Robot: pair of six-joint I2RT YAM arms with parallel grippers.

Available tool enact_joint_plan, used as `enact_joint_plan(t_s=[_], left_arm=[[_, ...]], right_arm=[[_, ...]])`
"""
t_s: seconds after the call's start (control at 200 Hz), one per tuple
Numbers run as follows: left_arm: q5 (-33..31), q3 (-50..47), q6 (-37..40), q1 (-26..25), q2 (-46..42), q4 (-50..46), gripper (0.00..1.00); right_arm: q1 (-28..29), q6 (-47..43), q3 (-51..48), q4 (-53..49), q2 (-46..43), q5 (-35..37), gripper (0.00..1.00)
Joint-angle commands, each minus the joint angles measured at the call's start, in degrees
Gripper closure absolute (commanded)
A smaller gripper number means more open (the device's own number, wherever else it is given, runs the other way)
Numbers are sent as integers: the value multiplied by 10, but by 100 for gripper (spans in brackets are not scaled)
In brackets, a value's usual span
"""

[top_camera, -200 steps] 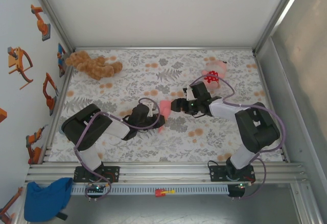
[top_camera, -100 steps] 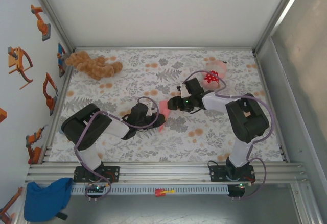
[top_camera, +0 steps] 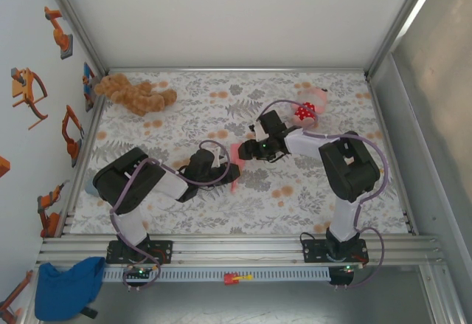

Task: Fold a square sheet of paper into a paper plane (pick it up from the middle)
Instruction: Fold the wing for the fifth time at the center of the table.

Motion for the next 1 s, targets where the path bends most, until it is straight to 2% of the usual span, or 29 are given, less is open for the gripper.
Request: enact_joint_plan(t_s=[0.0, 0.23, 0.436, 0.541, 0.806, 0.992], left_arm=[[-5, 1, -8, 2, 23, -23, 81], [-13, 0, -5, 2, 20, -46, 88], [-10, -9, -8, 4, 19, -40, 92], [-7, -10, -9, 5, 20, -33, 92], [-7, -10, -8, 6, 19, -33, 93], [-6, -4, -5, 6, 14, -42, 92]], right_arm=[[17, -24, 10, -4, 31, 13, 35], [18, -31, 13, -12, 9, 16, 34], [-7, -16, -26, 45, -40, -55, 31], [-16, -24, -31, 47, -39, -66, 31], [-12, -42, 4, -21, 0, 21, 35], [19, -53, 42, -70, 32, 106, 35]])
